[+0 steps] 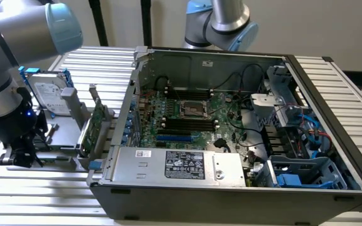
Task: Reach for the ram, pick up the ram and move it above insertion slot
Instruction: 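Pick up the ram and move it above insertion slot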
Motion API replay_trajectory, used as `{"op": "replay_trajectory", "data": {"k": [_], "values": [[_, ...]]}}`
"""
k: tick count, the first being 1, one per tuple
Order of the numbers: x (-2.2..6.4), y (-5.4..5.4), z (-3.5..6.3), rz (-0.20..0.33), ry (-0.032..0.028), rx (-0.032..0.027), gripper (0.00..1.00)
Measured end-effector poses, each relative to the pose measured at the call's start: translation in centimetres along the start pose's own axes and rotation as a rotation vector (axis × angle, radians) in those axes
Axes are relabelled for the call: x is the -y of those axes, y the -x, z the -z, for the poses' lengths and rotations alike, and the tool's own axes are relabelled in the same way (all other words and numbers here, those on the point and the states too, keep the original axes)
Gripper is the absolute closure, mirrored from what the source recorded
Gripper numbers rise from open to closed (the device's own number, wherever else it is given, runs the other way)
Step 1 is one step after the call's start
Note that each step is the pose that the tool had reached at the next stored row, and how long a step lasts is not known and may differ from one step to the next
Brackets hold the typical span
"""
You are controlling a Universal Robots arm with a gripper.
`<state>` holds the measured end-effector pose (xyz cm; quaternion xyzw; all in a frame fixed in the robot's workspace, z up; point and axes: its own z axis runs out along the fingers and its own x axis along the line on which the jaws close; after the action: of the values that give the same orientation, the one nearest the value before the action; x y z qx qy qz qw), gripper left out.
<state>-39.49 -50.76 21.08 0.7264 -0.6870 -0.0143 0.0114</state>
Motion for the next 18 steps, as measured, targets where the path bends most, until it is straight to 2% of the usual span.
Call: {"op": "replay_trajectory", "data": {"k": [6, 18], "values": [[-0.19, 0.1, -0.97, -0.002, 0.0002, -0.0001, 0.52], [-0.30, 0.4, -1.46, -0.003, 0.0000, 0.0001, 0.52]]}}
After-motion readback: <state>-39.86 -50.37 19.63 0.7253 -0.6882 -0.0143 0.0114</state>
